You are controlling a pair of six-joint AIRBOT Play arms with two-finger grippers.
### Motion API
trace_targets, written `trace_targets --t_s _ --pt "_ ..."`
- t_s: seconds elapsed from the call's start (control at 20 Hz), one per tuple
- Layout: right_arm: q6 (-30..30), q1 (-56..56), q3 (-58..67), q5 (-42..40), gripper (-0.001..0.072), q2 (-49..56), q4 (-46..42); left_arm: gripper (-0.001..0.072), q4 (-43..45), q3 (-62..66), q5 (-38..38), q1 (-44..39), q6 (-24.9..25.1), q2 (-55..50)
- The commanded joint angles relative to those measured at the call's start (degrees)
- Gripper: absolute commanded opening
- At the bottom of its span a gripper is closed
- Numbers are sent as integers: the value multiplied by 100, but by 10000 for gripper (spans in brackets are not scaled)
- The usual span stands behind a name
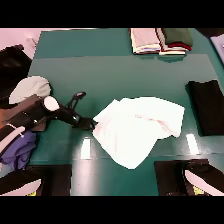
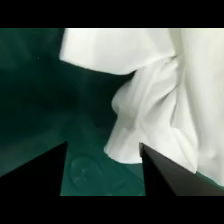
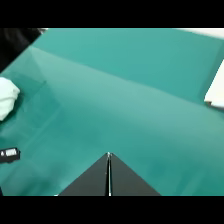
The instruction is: Fold the shirts.
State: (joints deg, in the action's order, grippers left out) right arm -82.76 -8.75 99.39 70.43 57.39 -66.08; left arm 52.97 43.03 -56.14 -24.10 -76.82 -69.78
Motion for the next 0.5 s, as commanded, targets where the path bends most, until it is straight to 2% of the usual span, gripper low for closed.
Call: trace_targets --t_s 0.0,0.1,0.2,0.3,0.45 --pt "-37 2 -249 -76 17 0 9 540 -280 -343 492 -463 28 2" --pt "-44 2 -341 -173 17 0 11 517 -291 -343 579 -634 33 0" --pt "-83 2 -466 -138 17 0 7 20 -278 -343 750 -669 31 2" --pt "-81 4 -686 33 17 -22 -13 22 -72 -221 935 -564 -149 7" --pt "-83 105 -1464 291 17 -289 -273 22 549 581 479 321 -269 9"
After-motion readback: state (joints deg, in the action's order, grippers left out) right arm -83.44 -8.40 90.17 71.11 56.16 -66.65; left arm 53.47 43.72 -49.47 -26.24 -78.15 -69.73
